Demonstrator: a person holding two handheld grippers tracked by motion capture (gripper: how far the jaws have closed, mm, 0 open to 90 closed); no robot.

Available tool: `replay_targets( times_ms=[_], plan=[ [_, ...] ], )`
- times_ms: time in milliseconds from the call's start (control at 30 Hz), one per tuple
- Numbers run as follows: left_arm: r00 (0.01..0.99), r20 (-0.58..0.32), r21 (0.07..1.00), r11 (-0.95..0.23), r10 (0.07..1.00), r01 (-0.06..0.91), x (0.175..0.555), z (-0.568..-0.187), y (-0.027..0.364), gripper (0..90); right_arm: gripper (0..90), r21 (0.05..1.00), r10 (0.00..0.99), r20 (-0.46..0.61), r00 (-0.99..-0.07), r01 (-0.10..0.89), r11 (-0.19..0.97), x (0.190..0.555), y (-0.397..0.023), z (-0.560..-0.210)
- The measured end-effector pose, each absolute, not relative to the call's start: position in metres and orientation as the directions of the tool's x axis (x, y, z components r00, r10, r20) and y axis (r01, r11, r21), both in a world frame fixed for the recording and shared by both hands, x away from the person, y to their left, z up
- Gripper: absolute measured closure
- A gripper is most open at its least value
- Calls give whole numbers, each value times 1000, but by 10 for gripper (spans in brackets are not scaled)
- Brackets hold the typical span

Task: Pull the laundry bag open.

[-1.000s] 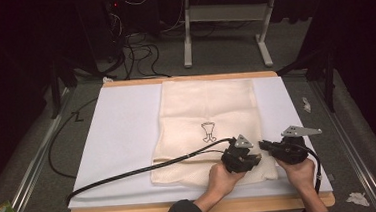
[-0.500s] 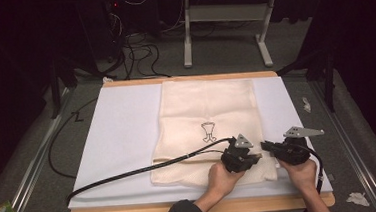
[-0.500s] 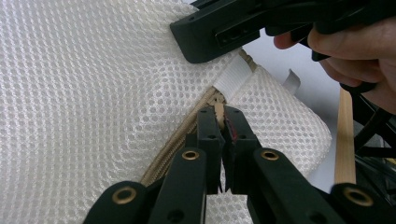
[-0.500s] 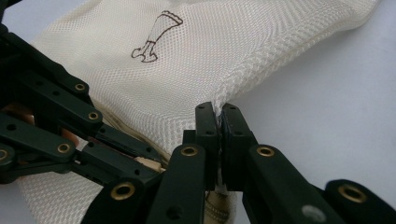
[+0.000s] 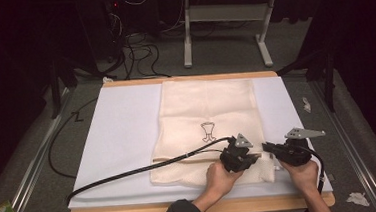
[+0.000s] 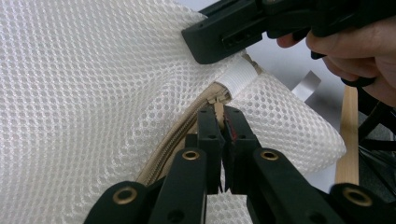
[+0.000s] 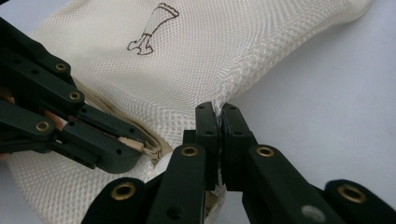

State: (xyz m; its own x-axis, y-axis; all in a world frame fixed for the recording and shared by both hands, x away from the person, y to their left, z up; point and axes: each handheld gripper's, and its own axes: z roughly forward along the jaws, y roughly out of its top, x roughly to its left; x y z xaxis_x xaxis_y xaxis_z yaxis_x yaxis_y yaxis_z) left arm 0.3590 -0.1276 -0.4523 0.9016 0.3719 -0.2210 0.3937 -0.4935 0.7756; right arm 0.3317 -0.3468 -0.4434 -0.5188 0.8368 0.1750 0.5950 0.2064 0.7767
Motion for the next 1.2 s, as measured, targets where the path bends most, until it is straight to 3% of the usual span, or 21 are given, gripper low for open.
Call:
replay_targets(
  times_ms=[267, 300, 400, 500, 767, 1200],
  plan=[
    [897, -193, 765, -511, 399, 392, 358, -456, -128, 872, 889, 775, 835, 165, -525, 593, 219, 332, -345, -447],
    [891, -151, 758, -528, 428, 382, 355, -459, -128, 873, 890, 770, 831, 179, -527, 600, 215, 334, -344, -450],
    [882, -148, 750, -530, 448, 395, 354, -465, -127, 873, 890, 754, 827, 184, -532, 616, 228, 340, -341, -454],
    [867, -207, 748, -497, 454, 439, 355, -469, -124, 873, 890, 747, 829, 162, -536, 615, 252, 340, -336, -456],
    [872, -139, 737, -539, 469, 407, 346, -458, -114, 873, 890, 761, 830, 205, -518, 617, 198, 333, -345, -458],
    [853, -155, 728, -526, 499, 440, 345, -445, -92, 872, 890, 758, 855, 183, -485, 623, 191, 328, -330, -449]
  ],
)
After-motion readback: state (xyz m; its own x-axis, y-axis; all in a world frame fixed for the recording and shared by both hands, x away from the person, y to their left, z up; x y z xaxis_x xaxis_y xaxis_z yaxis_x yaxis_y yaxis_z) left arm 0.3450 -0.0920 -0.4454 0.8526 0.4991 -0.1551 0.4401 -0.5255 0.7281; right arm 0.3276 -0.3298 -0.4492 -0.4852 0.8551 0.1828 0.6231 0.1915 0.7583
